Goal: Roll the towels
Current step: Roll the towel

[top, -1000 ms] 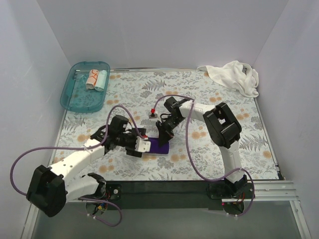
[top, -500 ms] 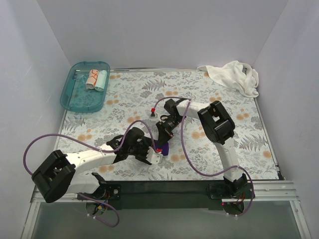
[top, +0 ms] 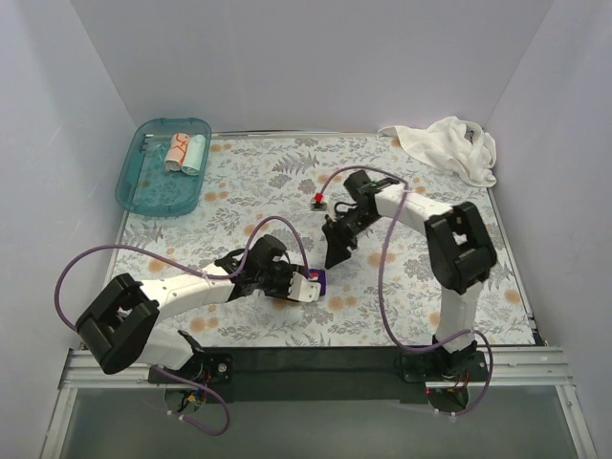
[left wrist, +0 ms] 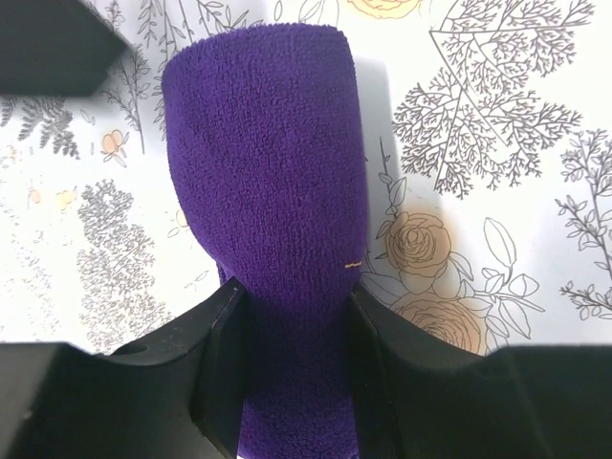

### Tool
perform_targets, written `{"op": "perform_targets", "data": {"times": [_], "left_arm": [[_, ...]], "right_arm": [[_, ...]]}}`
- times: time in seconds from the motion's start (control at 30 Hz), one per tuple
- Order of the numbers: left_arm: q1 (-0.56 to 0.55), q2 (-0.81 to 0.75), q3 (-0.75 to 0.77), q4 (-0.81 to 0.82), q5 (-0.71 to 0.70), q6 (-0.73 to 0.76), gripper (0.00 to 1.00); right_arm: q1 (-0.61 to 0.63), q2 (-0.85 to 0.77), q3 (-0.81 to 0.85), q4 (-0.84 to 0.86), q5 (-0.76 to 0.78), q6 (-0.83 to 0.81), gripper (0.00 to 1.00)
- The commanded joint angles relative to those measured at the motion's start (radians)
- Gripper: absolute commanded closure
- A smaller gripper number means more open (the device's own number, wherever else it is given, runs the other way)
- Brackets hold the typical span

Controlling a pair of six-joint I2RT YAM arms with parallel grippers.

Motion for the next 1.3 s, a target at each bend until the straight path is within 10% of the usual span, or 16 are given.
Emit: {"op": "perform_targets", "data": {"times": [0.0, 0.6, 1.27], "left_arm": [[-0.002, 0.067, -0.006, -0.188, 0.086, -0.056, 0.75], [0.233, 0.401, 0.302, -0.433, 0.434, -0.019, 0.74], [0.317, 0.573, 0.436, -0.571, 0.579, 0.044, 0.69]], "right_arm": [[-0.056, -0.249, -0.132, 0.173, 0.176, -0.028, 0.5], [0.142, -0.9, -0.766, 0.684, 0.476, -0.239, 0.33], [0.323, -0.587, -0.747, 0.899, 0.577, -0.361, 0.4]]}}
